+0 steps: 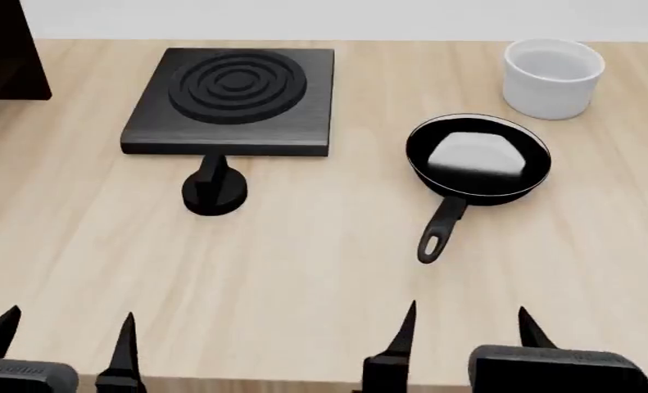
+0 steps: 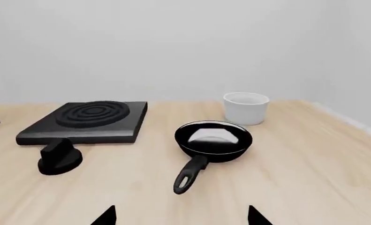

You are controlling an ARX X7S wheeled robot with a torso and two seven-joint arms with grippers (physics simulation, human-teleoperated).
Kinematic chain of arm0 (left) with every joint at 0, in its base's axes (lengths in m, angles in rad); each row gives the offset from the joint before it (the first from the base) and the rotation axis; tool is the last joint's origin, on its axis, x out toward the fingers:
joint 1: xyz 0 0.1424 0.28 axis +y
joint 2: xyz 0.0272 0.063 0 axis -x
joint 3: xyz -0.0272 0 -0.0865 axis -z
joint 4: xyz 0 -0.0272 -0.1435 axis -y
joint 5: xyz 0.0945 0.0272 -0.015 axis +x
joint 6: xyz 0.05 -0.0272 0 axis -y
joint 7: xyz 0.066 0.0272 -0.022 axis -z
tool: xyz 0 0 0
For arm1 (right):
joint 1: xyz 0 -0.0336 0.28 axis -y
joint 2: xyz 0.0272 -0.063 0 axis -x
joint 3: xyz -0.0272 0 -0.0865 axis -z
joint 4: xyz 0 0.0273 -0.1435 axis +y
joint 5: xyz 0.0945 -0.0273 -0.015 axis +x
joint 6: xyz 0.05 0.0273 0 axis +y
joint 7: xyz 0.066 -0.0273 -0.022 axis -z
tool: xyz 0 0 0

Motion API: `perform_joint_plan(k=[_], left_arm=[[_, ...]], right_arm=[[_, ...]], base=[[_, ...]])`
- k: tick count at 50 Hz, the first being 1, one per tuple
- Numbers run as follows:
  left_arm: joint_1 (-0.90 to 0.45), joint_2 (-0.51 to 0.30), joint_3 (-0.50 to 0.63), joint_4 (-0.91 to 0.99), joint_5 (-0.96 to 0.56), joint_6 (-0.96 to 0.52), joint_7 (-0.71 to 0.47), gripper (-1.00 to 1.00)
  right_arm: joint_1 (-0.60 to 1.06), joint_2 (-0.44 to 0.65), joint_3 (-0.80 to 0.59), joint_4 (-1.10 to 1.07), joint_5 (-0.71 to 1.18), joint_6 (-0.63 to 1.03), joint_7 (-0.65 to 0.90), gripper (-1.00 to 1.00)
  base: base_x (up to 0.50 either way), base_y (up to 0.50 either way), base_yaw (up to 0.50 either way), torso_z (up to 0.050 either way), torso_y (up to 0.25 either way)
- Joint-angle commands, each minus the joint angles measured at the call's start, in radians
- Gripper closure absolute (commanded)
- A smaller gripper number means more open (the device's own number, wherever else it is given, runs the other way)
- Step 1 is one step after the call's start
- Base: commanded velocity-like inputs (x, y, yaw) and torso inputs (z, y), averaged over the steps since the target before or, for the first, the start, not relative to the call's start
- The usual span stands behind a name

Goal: Put the frying pan on the cabinet shelf.

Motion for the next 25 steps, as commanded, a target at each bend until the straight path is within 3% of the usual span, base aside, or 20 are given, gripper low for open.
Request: perform_joint_plan(k=[1, 5, 18, 25], left_arm=[[-0.079, -0.027, -0.017, 0.235, -0.069, -0.326, -0.018, -1.00], [-0.118, -0.031, -0.036, 0.291, -0.094, -0.427, -0.023, -1.00], [-0.093, -0.010, -0.075, 0.246, -0.128, -0.406, -0.020, -1.00], [-0.089, -0.010, -0.087, 0.250, -0.145, -0.412, -0.019, -1.00]], right_arm=[[0.104, 0.030, 0.047, -0.236, 0.079, 0.344, 0.043, -1.00], [0.125, 0.038, 0.062, -0.267, 0.097, 0.413, 0.048, -1.00], [0.113, 0.066, 0.058, -0.266, 0.102, 0.403, 0.046, -1.00], [0.101, 0.090, 0.055, -0.275, 0.096, 0.374, 0.045, -1.00]], base=[[0.00, 0.00, 0.00, 0.000, 0.000], [0.00, 0.00, 0.00, 0.000, 0.000], [0.00, 0.00, 0.00, 0.000, 0.000], [0.10, -0.37, 0.00, 0.000, 0.000]])
